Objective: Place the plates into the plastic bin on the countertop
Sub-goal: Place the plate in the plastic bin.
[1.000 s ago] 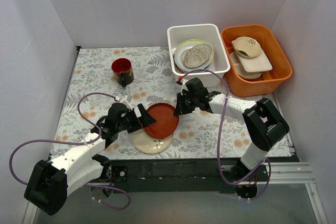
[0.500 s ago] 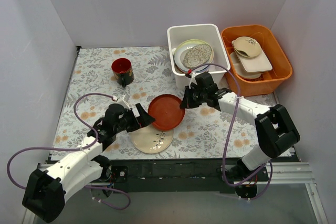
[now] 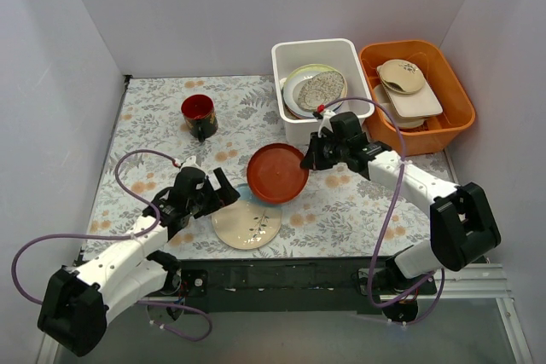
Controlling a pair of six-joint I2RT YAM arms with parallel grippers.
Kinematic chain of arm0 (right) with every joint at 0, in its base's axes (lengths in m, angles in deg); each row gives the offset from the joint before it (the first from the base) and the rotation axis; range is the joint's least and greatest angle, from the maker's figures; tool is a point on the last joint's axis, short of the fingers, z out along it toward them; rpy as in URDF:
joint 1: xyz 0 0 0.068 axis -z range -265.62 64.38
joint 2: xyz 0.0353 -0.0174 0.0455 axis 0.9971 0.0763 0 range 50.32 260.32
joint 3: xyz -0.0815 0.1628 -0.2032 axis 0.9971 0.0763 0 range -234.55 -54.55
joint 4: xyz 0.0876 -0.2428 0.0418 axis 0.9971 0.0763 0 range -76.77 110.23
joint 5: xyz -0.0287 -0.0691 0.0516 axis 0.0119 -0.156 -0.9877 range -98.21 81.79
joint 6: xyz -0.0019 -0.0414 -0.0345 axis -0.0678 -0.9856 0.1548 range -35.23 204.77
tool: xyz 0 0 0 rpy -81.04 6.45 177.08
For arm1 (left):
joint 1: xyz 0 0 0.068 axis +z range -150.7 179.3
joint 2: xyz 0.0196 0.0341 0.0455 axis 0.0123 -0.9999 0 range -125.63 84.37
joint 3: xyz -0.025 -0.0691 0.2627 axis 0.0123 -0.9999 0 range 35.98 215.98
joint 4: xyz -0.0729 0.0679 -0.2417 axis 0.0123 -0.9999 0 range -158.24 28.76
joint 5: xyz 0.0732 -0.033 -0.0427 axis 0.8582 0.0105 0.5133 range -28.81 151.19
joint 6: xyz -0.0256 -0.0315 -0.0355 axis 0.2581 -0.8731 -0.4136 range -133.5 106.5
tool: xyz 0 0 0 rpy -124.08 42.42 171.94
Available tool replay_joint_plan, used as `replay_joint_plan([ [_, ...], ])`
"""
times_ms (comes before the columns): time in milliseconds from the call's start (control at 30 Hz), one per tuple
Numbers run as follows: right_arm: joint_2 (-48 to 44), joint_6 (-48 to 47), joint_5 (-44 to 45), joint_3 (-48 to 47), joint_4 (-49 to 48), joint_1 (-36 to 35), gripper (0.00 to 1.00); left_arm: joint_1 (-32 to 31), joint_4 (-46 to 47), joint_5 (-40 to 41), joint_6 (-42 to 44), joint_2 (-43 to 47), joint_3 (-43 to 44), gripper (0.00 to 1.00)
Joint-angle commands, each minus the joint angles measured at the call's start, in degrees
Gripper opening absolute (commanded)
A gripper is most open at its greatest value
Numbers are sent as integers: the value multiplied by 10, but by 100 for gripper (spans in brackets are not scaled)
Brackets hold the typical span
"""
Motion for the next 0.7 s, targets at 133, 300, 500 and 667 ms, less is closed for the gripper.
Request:
replay_joint_plan([
  [133,-40,-10,3,1,4,22,1,-5,-40,72,8,-36,36,98],
  [300,-54,-10,-2,-4,3,34,1,-9,-52,91,10,-47,48,98],
  [500,-55,-15,-10,-45,12,51,1,-11,-58,101,16,-57,55,98],
  [667,-49,-17,-23,-86,18,72,1,-11,-55,95,18,-63,55,98],
])
